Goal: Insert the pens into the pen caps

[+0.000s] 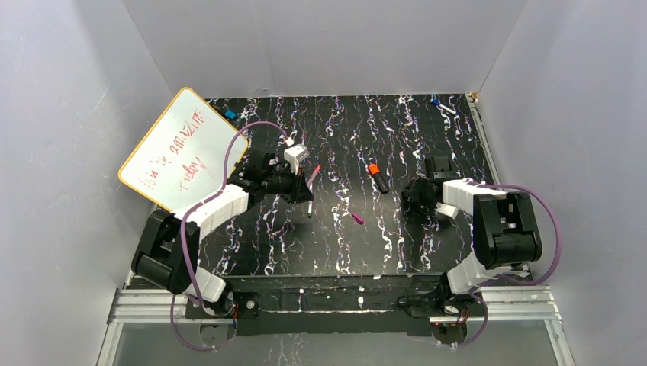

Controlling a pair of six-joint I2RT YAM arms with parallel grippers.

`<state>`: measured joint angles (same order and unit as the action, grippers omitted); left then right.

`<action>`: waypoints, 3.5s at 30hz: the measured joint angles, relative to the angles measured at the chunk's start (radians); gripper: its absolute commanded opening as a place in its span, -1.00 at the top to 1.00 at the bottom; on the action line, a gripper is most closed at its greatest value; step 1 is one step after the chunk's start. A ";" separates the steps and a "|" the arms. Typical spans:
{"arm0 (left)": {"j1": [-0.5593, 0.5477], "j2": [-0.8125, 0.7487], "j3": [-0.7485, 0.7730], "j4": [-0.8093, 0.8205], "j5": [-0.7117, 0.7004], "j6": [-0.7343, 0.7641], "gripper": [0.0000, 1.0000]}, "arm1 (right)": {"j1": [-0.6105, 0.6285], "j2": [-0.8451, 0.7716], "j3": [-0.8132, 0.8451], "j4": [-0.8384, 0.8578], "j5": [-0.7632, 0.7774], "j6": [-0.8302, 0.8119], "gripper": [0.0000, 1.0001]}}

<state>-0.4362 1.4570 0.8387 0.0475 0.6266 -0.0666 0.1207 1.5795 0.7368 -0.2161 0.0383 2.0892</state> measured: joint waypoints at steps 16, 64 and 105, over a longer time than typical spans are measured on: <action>0.000 0.021 0.004 -0.011 -0.014 0.014 1.00 | -0.158 -0.040 0.502 -0.222 0.137 -0.233 -0.42; 0.000 0.088 0.016 -0.026 -0.008 0.018 1.00 | -0.462 0.479 0.615 -0.254 -0.438 -0.265 -0.32; -0.005 0.129 0.023 -0.007 0.017 0.014 1.00 | -0.151 0.480 0.936 -0.087 0.020 -2.258 -0.32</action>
<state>-0.4408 1.5860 0.8612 0.0406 0.6434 -0.0528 -0.0303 2.0594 1.6726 -0.3031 0.0586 -0.1688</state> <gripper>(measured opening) 0.121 0.661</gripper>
